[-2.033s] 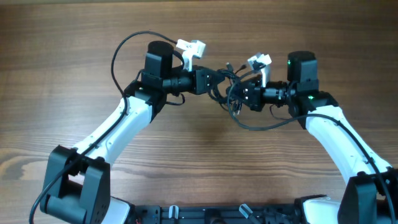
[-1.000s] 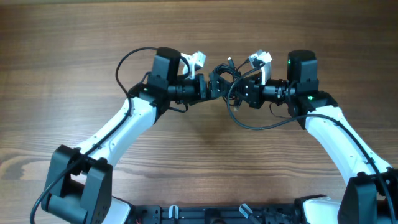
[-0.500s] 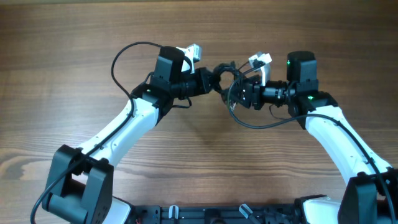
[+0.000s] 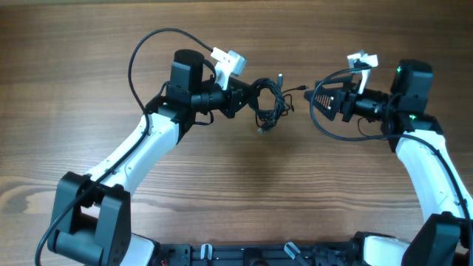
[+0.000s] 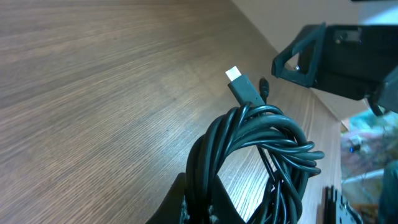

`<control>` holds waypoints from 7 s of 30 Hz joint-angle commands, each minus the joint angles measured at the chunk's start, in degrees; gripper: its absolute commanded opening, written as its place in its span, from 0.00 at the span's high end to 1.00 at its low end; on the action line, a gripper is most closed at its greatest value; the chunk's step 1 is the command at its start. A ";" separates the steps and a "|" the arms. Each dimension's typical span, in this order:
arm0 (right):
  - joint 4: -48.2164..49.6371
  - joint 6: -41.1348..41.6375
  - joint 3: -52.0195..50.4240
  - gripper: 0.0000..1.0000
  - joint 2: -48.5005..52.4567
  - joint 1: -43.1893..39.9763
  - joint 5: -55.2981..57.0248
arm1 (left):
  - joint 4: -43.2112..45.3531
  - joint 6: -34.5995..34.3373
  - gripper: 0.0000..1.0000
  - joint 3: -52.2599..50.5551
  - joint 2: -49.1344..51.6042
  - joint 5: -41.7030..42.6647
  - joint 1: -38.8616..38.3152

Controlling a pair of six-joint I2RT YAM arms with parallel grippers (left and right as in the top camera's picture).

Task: Untangle cables

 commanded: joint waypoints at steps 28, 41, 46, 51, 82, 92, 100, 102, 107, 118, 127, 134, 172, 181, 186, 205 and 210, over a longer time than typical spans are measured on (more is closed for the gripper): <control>-9.29 58.12 0.22 0.04 -0.74 11.76 20.31 | -2.80 1.40 0.96 0.20 -0.74 3.58 5.03; -3.32 65.40 0.22 0.96 1.88 14.95 29.68 | -2.51 1.38 0.96 0.20 -0.74 6.10 -0.50; -3.04 63.17 0.22 0.96 2.23 15.76 26.23 | -1.55 1.33 0.96 0.20 -0.74 10.05 -0.52; 4.57 60.52 0.22 0.96 2.71 18.45 15.54 | 0.42 -0.55 0.96 0.20 -0.74 9.97 -1.31; -4.11 3.54 0.22 0.31 -0.28 25.59 53.79 | -4.76 -39.39 0.96 0.22 -0.74 -33.46 -7.23; -3.04 3.54 0.22 0.56 0.83 25.62 46.77 | -4.72 -39.36 0.96 0.22 -0.74 -33.11 -8.92; -4.61 7.13 0.22 0.95 1.84 25.53 46.16 | -4.72 -39.36 0.96 0.22 -0.74 -35.85 -8.85; -8.22 9.38 0.22 0.96 1.68 25.38 47.84 | -4.76 -43.23 0.96 0.22 -0.74 -44.00 -7.91; -18.12 30.97 0.22 0.96 1.68 22.29 63.41 | -6.32 -69.85 0.96 0.22 -0.74 -49.59 -1.64; -9.42 24.02 0.22 0.37 1.88 21.62 49.75 | -6.60 -57.46 0.96 0.20 -0.74 -40.92 -1.14; -3.85 37.09 0.22 0.04 4.13 21.62 56.13 | 4.35 -44.78 0.96 0.20 -0.74 -20.90 -1.25; -3.26 38.01 0.22 0.00 7.21 21.59 56.37 | 4.98 -44.76 0.96 0.20 -0.74 -14.34 -1.25; 2.73 24.70 0.22 0.74 7.10 14.84 22.14 | -0.85 -50.90 0.96 0.22 -0.74 -40.30 -10.64; 3.96 24.74 0.22 0.78 7.10 16.22 26.93 | -0.87 -53.07 0.96 0.22 -0.74 -35.67 -10.64; 4.00 25.16 0.22 0.90 7.10 16.22 28.26 | -0.87 -53.11 0.96 0.22 -0.74 -33.68 -10.64; -8.83 25.46 0.22 0.82 7.08 9.57 35.71 | -0.94 -65.48 0.96 0.20 -0.74 -43.85 -6.51; 1.81 18.64 0.22 0.30 7.08 11.28 25.40 | -1.31 -62.45 0.96 0.20 -0.74 -43.65 -9.66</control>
